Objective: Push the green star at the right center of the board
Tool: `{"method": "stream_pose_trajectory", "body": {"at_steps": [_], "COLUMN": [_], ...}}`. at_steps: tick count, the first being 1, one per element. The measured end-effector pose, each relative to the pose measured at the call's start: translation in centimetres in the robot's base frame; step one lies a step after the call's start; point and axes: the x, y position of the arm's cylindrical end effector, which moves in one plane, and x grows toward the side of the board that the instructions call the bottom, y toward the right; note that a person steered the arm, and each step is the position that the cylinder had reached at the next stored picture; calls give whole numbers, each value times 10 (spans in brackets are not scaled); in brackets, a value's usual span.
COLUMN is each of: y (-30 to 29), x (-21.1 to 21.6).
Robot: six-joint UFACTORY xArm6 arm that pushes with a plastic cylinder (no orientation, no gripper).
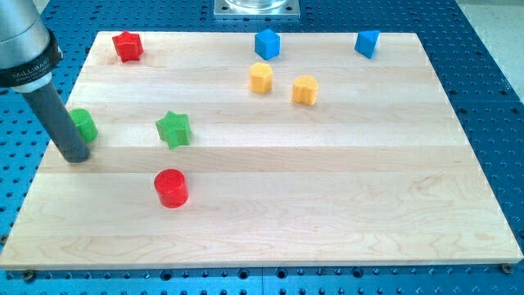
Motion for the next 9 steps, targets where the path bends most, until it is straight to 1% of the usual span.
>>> {"method": "stream_pose_trajectory", "body": {"at_steps": [6,7,8,9], "y": [35,86,153,196], "x": [-17,-41,-46,-48]}}
